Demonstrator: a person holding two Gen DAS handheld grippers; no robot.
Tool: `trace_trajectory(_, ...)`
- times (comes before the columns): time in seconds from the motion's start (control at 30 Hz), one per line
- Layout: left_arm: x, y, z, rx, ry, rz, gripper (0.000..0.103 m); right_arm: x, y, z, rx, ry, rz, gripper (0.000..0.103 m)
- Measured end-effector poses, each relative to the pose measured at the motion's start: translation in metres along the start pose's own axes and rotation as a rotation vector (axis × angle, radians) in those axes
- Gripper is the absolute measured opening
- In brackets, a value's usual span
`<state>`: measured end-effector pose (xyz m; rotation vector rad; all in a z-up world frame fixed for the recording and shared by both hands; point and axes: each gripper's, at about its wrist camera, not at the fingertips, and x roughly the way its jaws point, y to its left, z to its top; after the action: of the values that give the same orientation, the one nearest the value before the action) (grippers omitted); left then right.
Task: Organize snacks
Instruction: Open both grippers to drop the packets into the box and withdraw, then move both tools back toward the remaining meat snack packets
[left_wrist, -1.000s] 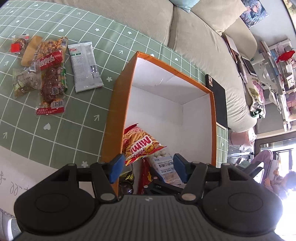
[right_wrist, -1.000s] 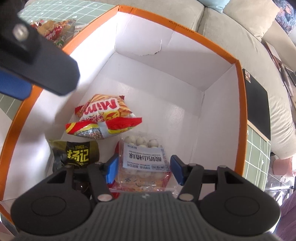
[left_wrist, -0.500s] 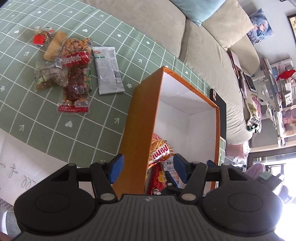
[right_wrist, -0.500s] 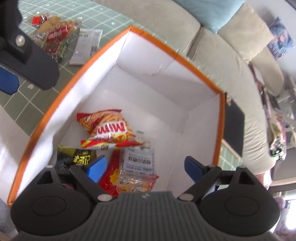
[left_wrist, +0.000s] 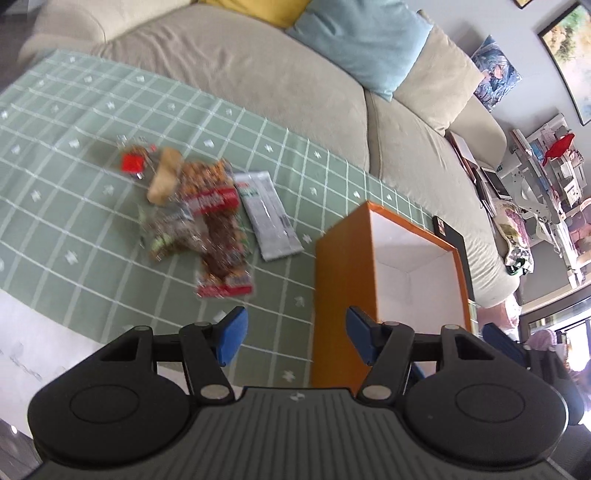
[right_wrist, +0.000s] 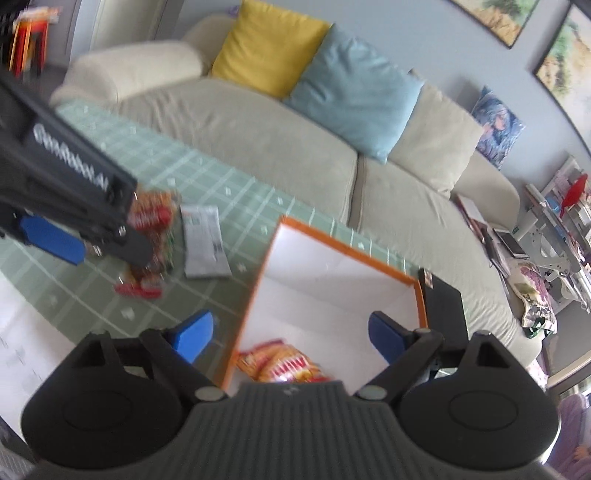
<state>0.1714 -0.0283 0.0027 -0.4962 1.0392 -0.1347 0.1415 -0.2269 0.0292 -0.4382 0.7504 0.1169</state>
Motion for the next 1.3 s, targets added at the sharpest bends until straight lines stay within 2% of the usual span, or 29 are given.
trace_trajectory(0.23,-0.02,0.03,0.0,0.128,-0.087,0.024,0.071,-0.019,0.049,0.003,0.151,-0.123,0.028,0.088)
trace_trajectory(0.47,-0.018,0.073,-0.009,0.178,-0.114,0.079,0.071,-0.021,0.095,-0.005,0.218,-0.182,0.018,0.088)
trace_trajectory(0.73,-0.005,0.101,-0.023,0.281,-0.137,0.144,0.071,0.002,0.126,-0.024,0.282,-0.104,0.048,0.088)
trace_trajectory(0.93,0.007,0.115,-0.027,0.284,-0.122,0.122,0.071,0.022,0.141,-0.031,0.257,-0.027,0.084,0.088)
trace_trajectory(1.13,0.012,0.127,-0.022,0.273,-0.135,0.035,0.071,0.036,0.146,-0.032,0.241,-0.024,0.109,0.088)
trace_trajectory(1.2,0.016,0.129,-0.02,0.264,-0.14,0.033,0.071,0.044,0.147,-0.031,0.233,-0.022,0.121,0.087)
trace_trajectory(1.3,0.024,0.126,-0.017,0.307,-0.146,0.032,0.071,0.058,0.147,-0.028,0.218,-0.013,0.135,0.082)
